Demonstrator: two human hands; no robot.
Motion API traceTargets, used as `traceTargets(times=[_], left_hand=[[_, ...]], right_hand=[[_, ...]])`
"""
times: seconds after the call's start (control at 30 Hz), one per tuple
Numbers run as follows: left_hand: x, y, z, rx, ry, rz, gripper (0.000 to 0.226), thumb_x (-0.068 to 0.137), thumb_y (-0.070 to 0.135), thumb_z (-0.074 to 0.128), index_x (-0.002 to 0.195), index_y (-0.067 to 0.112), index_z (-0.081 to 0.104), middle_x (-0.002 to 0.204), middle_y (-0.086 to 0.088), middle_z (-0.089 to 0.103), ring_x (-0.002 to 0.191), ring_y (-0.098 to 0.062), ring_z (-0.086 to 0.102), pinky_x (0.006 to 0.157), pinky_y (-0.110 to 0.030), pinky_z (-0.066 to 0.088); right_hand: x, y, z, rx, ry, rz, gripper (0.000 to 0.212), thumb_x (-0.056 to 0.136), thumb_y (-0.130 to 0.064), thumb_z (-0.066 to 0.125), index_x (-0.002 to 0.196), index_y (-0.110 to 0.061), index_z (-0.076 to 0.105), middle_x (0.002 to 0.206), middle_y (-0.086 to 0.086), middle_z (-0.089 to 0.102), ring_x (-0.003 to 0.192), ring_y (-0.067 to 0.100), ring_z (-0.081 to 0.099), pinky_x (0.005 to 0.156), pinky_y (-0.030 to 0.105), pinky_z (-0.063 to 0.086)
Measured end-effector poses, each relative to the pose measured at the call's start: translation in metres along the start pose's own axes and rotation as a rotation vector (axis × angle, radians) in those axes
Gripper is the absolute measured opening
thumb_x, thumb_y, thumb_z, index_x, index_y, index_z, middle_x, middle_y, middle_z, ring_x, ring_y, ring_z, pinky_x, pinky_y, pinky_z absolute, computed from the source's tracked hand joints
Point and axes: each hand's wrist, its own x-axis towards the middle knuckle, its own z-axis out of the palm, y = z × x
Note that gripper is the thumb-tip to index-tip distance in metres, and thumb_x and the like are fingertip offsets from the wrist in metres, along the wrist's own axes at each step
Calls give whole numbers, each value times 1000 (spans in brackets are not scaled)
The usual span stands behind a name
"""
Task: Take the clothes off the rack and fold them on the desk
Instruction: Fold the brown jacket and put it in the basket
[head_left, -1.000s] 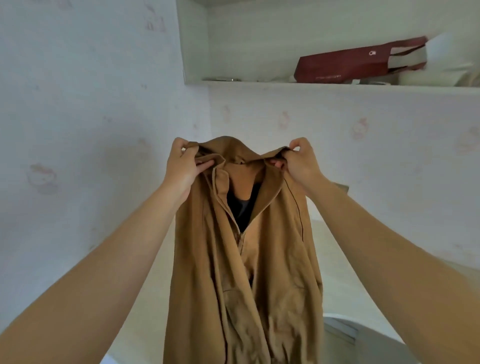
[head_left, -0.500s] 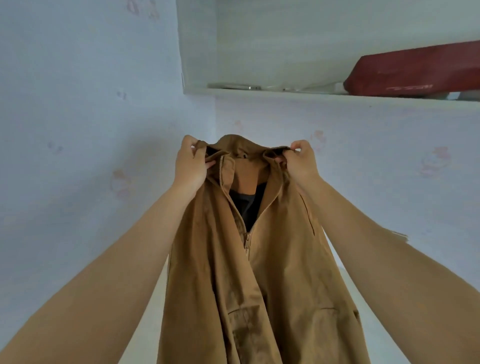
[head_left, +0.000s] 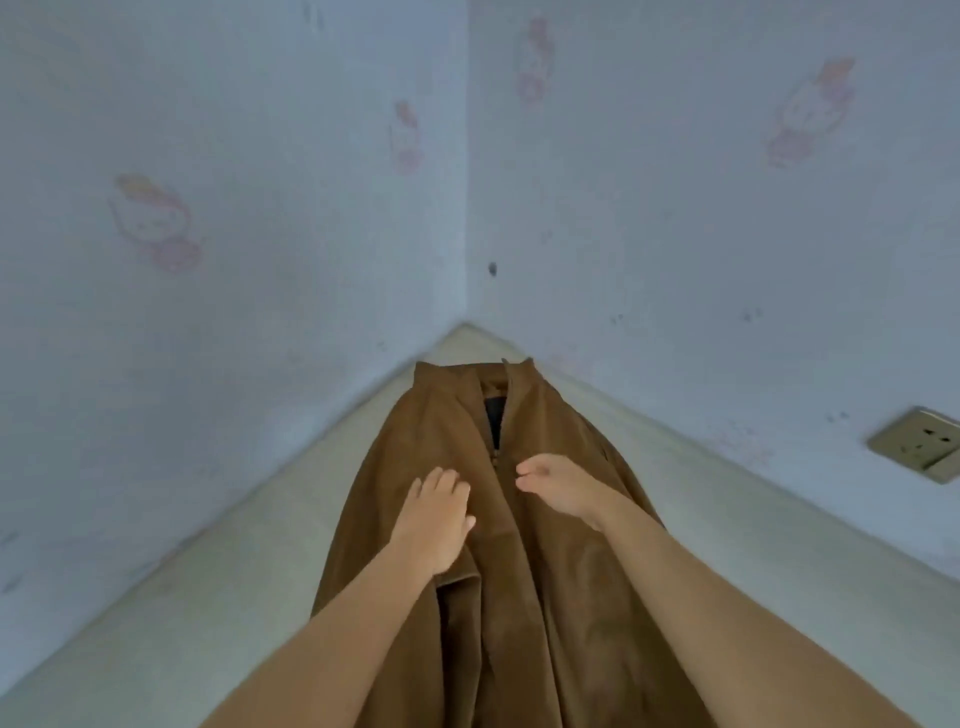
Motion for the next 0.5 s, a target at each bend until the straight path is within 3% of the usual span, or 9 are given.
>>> traceTargets(times=[0.13, 0.27, 0.33, 0.37, 0.4, 0.43, 0.5], left_hand=[[-77, 35, 84, -39, -182, 86, 51, 102, 30, 39, 151, 23, 23, 158, 0, 20, 146, -19, 16, 121, -36, 13], [-134, 72, 123, -40, -309, 87, 55, 103, 37, 29, 152, 36, 5, 161, 8, 3, 149, -17, 0, 120, -47, 8], [-155, 73, 132, -43, -350, 103, 60, 95, 56, 32, 151, 42, 14, 160, 13, 10, 148, -18, 12, 113, -58, 26], [-168, 71, 135, -54, -365, 76, 63, 90, 65, 32, 149, 44, 21, 158, 14, 17, 145, -18, 20, 104, -57, 40], [-180, 68, 136, -27, -338, 67, 67, 87, 72, 31, 148, 46, 21, 159, 13, 17, 144, -18, 19, 101, -56, 43], [-190, 64, 137, -54, -360, 77, 69, 85, 76, 28, 148, 50, 14, 161, 13, 6, 147, -17, 6, 108, -57, 34], [-211, 60, 149, -82, -348, 80, 82, 80, 86, 26, 145, 54, -12, 155, 19, -28, 143, -12, -26, 117, -53, -1]], right_hand=[[-49, 99, 60, -229, -68, -3, 44, 98, -30, 51, 140, -27, 41, 151, -6, 36, 137, 10, 35, 111, 25, 29], [-99, 163, 95, -441, -15, -44, 60, 98, -45, 46, 151, -36, 20, 161, -15, 5, 148, 6, 0, 114, 24, 1], [-114, 179, 105, -535, 14, -101, 63, 96, -58, 33, 152, -38, 11, 161, -17, -3, 145, 4, -13, 113, 25, -12], [-122, 186, 110, -576, 8, -121, 68, 93, -66, 25, 152, -39, 7, 160, -17, -8, 144, 4, -18, 112, 26, -15], [-130, 193, 114, -607, -9, -145, 74, 86, -73, 16, 152, -40, 5, 159, -18, -12, 143, 4, -21, 113, 28, -16], [-138, 200, 117, -639, -36, -179, 81, 81, -78, 12, 151, -41, 3, 158, -19, -15, 142, 5, -23, 114, 30, -17], [-155, 219, 123, -709, -140, -240, 90, 77, -88, 21, 150, -43, -4, 157, -19, -20, 142, 7, -26, 116, 32, -20]])
